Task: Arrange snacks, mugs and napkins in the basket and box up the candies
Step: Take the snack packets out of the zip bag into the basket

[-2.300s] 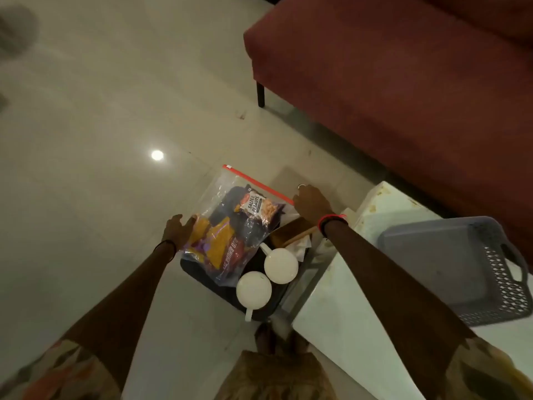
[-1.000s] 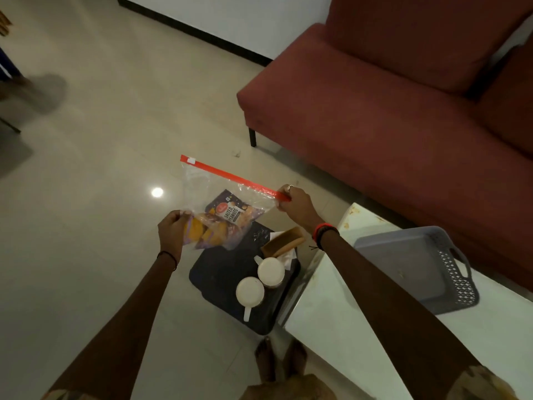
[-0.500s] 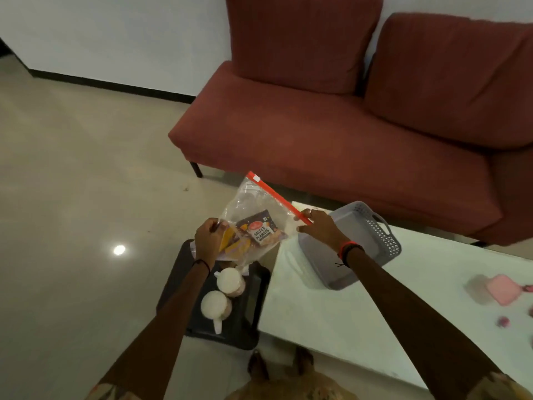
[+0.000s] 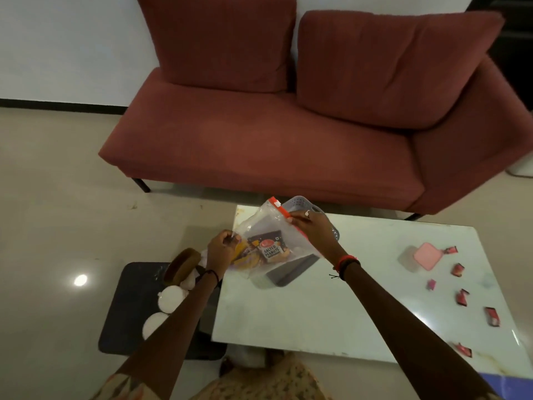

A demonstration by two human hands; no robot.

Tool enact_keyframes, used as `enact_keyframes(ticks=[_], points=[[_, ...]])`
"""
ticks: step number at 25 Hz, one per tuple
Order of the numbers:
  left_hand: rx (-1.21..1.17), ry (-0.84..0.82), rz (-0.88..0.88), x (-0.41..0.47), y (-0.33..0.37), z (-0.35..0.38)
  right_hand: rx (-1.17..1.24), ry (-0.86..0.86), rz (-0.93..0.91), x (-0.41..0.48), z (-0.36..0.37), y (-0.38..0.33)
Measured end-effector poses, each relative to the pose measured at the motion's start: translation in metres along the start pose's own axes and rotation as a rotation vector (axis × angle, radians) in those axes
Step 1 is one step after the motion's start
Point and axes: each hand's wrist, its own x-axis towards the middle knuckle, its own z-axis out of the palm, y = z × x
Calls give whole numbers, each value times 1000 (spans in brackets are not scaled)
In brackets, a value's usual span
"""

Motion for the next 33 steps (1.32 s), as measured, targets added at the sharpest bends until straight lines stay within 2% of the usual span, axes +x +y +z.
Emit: enact_keyframes(ticks=[3,6,9,13,21,25,29,33], points=[[18,-99,12,-2,6,26,81,73,147,-2,-12,17],[-5,-179,10,-4,11,36,93,46,163,-3,-19,28],[-22,-160,148,-4,27,37,39,-8,142,-5,-23,31],[-8,-219,299,0,59,44,43,-53,163,-5,-26,38],[-62,-187,384,5,95,41,78,14,153,-5,-32,45],[-88,-133,396,-2,101,37,75,-24,116,-4,-32,34],[17,-124,471,-6,98,36,271,-32,78,-6,-34,7],[95,-93,545,-11,99,35,306,33,-14,-6,-31,-17]])
